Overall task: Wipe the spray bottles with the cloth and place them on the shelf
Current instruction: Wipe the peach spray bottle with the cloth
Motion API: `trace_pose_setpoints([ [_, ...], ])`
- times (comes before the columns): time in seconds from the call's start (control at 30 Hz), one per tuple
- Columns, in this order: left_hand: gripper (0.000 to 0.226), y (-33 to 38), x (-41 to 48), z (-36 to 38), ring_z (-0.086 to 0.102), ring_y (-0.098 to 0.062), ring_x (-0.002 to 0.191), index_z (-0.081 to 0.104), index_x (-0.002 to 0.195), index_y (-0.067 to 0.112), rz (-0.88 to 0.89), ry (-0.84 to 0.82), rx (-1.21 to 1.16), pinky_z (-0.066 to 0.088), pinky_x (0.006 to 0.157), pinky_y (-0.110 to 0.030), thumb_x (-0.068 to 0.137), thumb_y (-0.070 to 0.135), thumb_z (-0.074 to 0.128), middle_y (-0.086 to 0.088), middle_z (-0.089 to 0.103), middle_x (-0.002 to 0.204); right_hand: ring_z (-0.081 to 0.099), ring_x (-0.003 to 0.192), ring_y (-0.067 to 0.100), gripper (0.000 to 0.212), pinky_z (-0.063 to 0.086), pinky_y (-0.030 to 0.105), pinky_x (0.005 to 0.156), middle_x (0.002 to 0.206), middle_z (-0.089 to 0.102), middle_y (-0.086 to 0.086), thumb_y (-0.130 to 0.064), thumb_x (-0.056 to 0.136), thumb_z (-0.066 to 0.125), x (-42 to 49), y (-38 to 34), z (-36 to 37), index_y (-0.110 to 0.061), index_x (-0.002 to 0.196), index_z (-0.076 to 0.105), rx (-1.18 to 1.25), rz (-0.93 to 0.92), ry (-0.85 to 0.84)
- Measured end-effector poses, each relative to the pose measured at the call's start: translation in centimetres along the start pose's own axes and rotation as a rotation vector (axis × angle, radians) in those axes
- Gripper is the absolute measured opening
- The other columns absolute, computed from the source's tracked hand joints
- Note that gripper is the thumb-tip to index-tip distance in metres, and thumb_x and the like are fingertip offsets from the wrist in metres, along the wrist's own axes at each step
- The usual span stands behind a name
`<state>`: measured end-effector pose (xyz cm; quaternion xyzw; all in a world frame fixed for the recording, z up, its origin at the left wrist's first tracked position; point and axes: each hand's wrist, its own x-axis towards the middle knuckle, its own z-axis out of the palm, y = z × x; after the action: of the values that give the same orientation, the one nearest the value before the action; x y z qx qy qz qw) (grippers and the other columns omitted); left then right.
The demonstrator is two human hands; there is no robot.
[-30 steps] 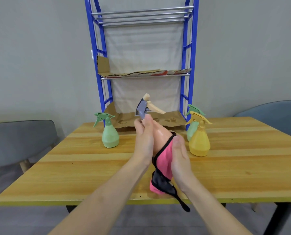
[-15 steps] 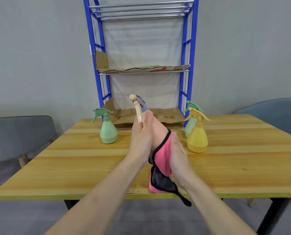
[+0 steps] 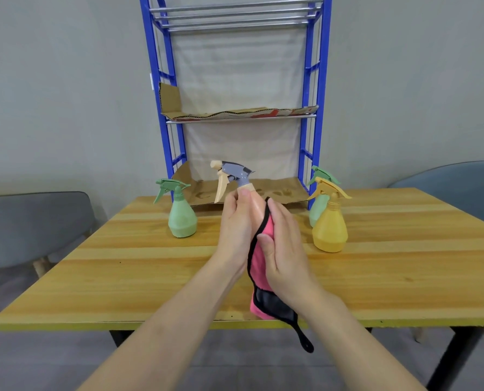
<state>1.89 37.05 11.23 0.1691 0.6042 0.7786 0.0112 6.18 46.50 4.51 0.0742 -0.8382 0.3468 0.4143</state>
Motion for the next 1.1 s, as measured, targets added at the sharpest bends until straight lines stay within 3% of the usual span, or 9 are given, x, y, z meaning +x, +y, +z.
trace_pose_setpoints([
  [0.1,0.029,0.6,0.0,0.1,0.071,-0.016,0.102,0.060,0.115,0.020,0.072,-0.027,0.011,0.059,0.093,-0.037,0.103,0.046,0.057,-0.002,0.071,0.108,0.022,0.151,-0.001,0.065,0.017,0.015,0.122,0.162,0.027,-0.009,-0.052,0.109,0.027,0.4,-0.3,0.0,-0.016,0.162,0.023,0.086,0.036,0.004],
  [0.23,0.019,1.0,0.3,0.0,0.067,-0.015,0.090,0.064,0.101,0.022,0.135,-0.006,0.028,0.058,0.090,-0.043,0.103,0.041,0.061,-0.001,0.068,0.094,0.043,0.135,-0.013,0.060,0.036,0.015,0.114,0.151,0.048,-0.016,-0.064,0.100,0.030,0.1,-1.4,-0.3,-0.036,0.152,0.038,0.560,0.428,-0.011],
  [0.37,0.021,1.3,0.7,-0.1,0.067,-0.013,0.099,0.065,0.108,0.029,0.120,0.021,-0.044,0.056,0.094,-0.038,0.104,0.047,0.055,0.004,0.070,0.103,0.054,0.137,0.014,0.068,0.039,0.041,0.121,0.147,0.059,-0.003,-0.066,0.096,0.037,0.5,-1.6,0.1,-0.026,0.150,0.050,0.778,0.696,0.092],
  [0.57,0.060,0.5,0.7,0.9,0.061,-0.023,0.124,0.058,0.129,0.036,0.134,-0.040,0.136,0.049,0.109,-0.052,0.096,0.078,0.033,-0.005,0.063,0.129,0.043,0.139,-0.001,0.056,0.038,0.027,0.116,0.150,0.046,-0.010,-0.063,0.105,0.034,0.3,-0.9,0.4,-0.034,0.153,0.031,0.500,0.409,0.130],
  [0.67,0.043,0.8,0.1,1.3,0.065,-0.016,0.111,0.058,0.125,0.021,0.131,-0.048,0.108,0.053,0.099,-0.037,0.109,0.053,0.034,-0.001,0.066,0.116,0.032,0.148,0.009,0.060,0.029,0.026,0.121,0.159,0.032,-0.001,-0.047,0.103,0.037,0.0,-0.2,0.5,-0.027,0.158,0.021,0.236,0.176,0.129],
  [0.77,0.033,0.6,-0.2,0.9,0.070,-0.019,0.107,0.061,0.115,0.020,0.096,-0.058,0.018,0.057,0.095,-0.038,0.105,0.049,0.049,-0.001,0.071,0.109,0.027,0.151,0.007,0.061,0.023,0.021,0.122,0.162,0.029,-0.004,-0.041,0.106,0.035,0.1,0.3,0.4,-0.017,0.161,0.022,0.138,0.069,0.086],
  [0.87,0.029,0.9,-0.1,0.5,0.070,-0.018,0.094,0.061,0.104,0.016,0.160,-0.052,0.021,0.058,0.092,-0.045,0.103,0.045,0.058,-0.002,0.070,0.097,0.032,0.150,-0.001,0.057,0.028,0.027,0.122,0.162,0.037,-0.012,-0.052,0.108,0.031,0.8,-0.2,-0.3,-0.028,0.159,0.029,0.345,0.217,0.046],
  [0.97,0.025,1.1,0.0,0.3,0.066,-0.017,0.090,0.061,0.100,0.015,0.177,-0.056,-0.019,0.058,0.092,-0.050,0.104,0.039,0.058,-0.002,0.067,0.095,0.048,0.128,-0.019,0.042,0.040,0.013,0.108,0.142,0.054,-0.024,-0.057,0.106,0.033,0.8,-0.4,-0.3,-0.043,0.144,0.044,0.633,0.445,0.021],
  [1.1,0.021,0.6,0.4,0.2,0.067,-0.015,0.098,0.068,0.099,0.028,0.151,-0.021,-0.073,0.053,0.102,-0.050,0.107,0.039,0.052,0.004,0.071,0.097,0.054,0.129,-0.009,0.058,0.042,0.027,0.116,0.139,0.061,-0.019,-0.076,0.092,0.044,0.3,-0.2,0.1,-0.043,0.139,0.051,0.728,0.586,0.069],
])
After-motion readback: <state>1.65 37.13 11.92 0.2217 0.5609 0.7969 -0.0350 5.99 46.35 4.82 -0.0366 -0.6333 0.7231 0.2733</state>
